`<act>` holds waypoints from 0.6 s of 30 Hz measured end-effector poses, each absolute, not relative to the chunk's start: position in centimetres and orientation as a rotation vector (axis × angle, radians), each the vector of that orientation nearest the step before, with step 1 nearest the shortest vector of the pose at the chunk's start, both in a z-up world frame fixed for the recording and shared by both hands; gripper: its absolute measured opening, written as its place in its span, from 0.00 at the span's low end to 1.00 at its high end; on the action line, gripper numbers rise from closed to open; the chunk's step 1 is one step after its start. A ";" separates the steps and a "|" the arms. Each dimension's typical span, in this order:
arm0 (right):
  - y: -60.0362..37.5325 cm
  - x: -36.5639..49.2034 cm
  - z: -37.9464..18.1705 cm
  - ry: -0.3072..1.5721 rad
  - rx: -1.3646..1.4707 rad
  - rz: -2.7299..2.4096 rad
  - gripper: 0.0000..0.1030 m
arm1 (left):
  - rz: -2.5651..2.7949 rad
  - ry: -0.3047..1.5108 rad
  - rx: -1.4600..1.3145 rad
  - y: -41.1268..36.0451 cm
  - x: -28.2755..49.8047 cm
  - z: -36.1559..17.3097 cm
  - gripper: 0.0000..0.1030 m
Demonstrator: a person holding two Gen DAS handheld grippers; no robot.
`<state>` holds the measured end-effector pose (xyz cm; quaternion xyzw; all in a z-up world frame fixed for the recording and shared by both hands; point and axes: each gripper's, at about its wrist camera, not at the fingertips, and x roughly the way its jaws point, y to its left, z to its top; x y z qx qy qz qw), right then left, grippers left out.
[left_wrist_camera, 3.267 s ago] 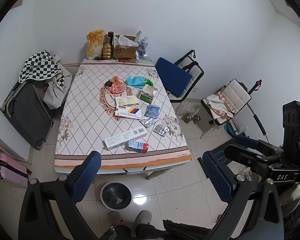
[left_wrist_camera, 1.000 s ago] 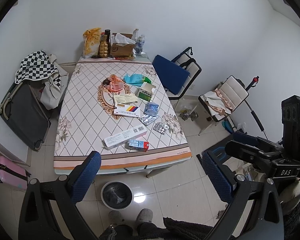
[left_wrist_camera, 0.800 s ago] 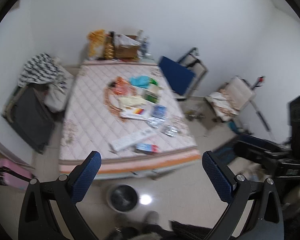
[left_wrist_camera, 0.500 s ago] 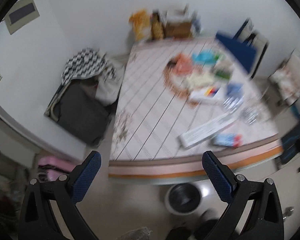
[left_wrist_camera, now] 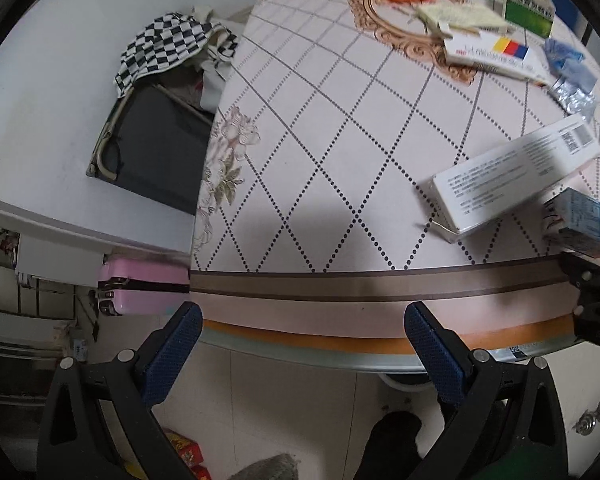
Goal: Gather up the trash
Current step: 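Grasp the white toothpaste box with the left tool while the right tool grasps the drink carton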
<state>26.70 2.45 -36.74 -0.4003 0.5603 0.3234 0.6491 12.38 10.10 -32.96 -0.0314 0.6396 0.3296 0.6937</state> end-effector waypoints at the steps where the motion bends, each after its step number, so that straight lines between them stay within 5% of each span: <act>1: 2.8 26.7 -37.2 1.282 -0.925 0.751 0.69 | 0.731 1.443 -0.064 10.0 12.7 -33.1 1.00; 2: 3.1 26.8 -37.9 1.287 -0.939 0.765 0.57 | 0.720 1.451 -0.059 9.9 13.3 -33.2 1.00; 5: 2.3 27.8 -38.4 1.350 -0.873 0.792 0.45 | 0.645 1.450 0.000 9.0 15.9 -32.5 1.00; 10: -4.6 32.8 -38.0 1.564 -0.521 0.616 0.42 | 0.417 1.460 0.185 5.7 22.7 -32.8 1.00; 18: -13.6 37.9 -39.5 1.577 -0.277 0.294 0.41 | 0.043 1.534 0.470 0.6 29.6 -37.4 0.94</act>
